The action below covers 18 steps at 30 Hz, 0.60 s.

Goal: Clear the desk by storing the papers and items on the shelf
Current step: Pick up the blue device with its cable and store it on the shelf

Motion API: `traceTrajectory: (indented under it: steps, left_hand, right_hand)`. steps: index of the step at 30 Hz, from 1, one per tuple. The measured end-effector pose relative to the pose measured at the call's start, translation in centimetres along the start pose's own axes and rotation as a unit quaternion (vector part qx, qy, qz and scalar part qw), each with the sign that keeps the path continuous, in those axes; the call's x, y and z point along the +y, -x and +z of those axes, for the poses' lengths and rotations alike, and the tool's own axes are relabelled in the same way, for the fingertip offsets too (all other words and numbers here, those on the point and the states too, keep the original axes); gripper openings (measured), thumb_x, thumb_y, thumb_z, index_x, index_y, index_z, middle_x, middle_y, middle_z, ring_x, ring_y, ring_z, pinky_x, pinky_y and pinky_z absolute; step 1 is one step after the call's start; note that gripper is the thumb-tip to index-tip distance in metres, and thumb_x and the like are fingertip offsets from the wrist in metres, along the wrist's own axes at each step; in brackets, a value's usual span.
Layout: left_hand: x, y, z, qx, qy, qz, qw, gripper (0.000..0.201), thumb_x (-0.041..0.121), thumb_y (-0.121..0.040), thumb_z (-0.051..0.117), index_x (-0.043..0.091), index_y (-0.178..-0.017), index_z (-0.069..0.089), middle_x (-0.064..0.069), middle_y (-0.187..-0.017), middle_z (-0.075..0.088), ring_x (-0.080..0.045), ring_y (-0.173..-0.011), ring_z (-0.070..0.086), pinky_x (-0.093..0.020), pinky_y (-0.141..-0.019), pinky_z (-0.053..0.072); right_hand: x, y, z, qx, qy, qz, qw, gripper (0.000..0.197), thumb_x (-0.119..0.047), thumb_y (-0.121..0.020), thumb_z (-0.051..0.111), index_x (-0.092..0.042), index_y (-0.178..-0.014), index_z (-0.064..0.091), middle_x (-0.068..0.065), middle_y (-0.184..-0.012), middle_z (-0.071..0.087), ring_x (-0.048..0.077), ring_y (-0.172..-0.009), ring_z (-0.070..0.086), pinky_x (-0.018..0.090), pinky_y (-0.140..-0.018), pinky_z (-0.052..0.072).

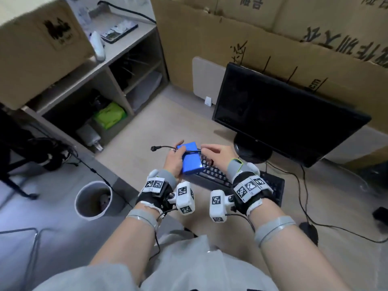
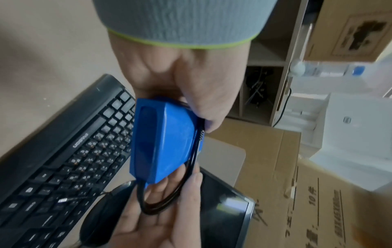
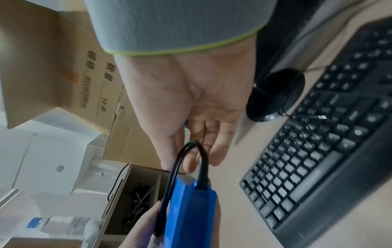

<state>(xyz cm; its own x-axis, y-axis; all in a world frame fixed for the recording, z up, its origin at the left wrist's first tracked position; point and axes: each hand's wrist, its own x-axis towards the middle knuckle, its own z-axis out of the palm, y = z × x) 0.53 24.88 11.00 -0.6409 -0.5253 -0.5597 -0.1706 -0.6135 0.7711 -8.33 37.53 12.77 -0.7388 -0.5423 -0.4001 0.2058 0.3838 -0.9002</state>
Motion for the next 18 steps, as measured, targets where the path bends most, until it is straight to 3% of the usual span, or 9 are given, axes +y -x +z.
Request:
traceTrajectory:
  steps: [2,5,8,10,13,18]
  left_hand:
    - [0.1,0.4,-1.4,0.035,-0.002,0.02,0.999,0.034,0.006,-0.099,0.043,0.019,-0.13,0.049,-0.01,-0.095,0.064,-0.021,-0.072,0.064,-0.035,-0.07,0.059]
    - [0.3,0.8,-3.8,0.089,-0.016,0.051,0.995,0.032,0.003,-0.098,0.041,0.021,-0.119,0.056,-0.005,-0.087,0.061,-0.016,-0.065,0.061,-0.025,-0.055,0.056]
    - [0.5,1.0,-6.0,0.111,-0.032,0.054,0.992,0.027,0.006,-0.1,0.039,0.021,-0.101,0.062,-0.006,-0.087,0.063,-0.016,-0.064,0.06,-0.025,-0.054,0.054]
    - [0.4,0.9,-6.8,0.114,-0.039,0.05,0.991,0.026,0.009,-0.101,0.039,0.019,-0.1,0.064,-0.009,-0.089,0.063,-0.018,-0.066,0.06,-0.027,-0.057,0.054]
    - [1.1,0.3,-8.7,0.114,-0.03,0.06,0.991,0.027,0.011,-0.101,0.04,0.018,-0.102,0.066,-0.009,-0.092,0.064,-0.019,-0.071,0.061,-0.033,-0.066,0.053]
    - [3.6,-1.9,-13.1,0.119,-0.016,0.059,0.991,0.026,0.012,-0.101,0.041,0.016,-0.1,0.067,-0.01,-0.101,0.065,-0.024,-0.083,0.061,-0.042,-0.082,0.053]
  right_hand:
    - [-0.1,0.3,1.0,-0.015,-0.043,0.051,0.998,0.023,-0.02,-0.093,0.063,-0.006,-0.111,0.068,0.005,-0.09,0.069,0.004,-0.061,0.056,0.016,-0.052,0.048]
    - [-0.2,1.3,3.1,-0.103,-0.156,0.129,0.974,0.008,-0.012,-0.096,0.058,-0.005,-0.1,0.058,0.014,-0.077,0.059,0.01,-0.044,0.056,0.017,-0.042,0.045]
    - [0.1,1.3,5.3,-0.165,-0.078,0.131,0.975,0.012,-0.016,-0.093,0.063,-0.01,-0.1,0.056,0.02,-0.087,0.063,0.018,-0.053,0.067,0.022,-0.047,0.051]
    - [0.3,0.9,6.1,-0.176,-0.069,0.137,0.972,0.023,-0.015,-0.09,0.066,-0.011,-0.109,0.054,0.019,-0.088,0.065,0.024,-0.06,0.069,0.026,-0.054,0.054]
    - [-0.1,0.0,8.1,-0.181,-0.077,0.152,0.969,0.036,-0.006,-0.087,0.067,-0.008,-0.119,0.05,0.02,-0.09,0.066,0.025,-0.059,0.068,0.029,-0.06,0.055]
    - [-1.2,-2.5,13.1,-0.182,-0.06,0.159,0.969,0.034,-0.009,-0.082,0.074,-0.004,-0.111,0.057,0.017,-0.089,0.07,0.025,-0.064,0.069,0.029,-0.064,0.058]
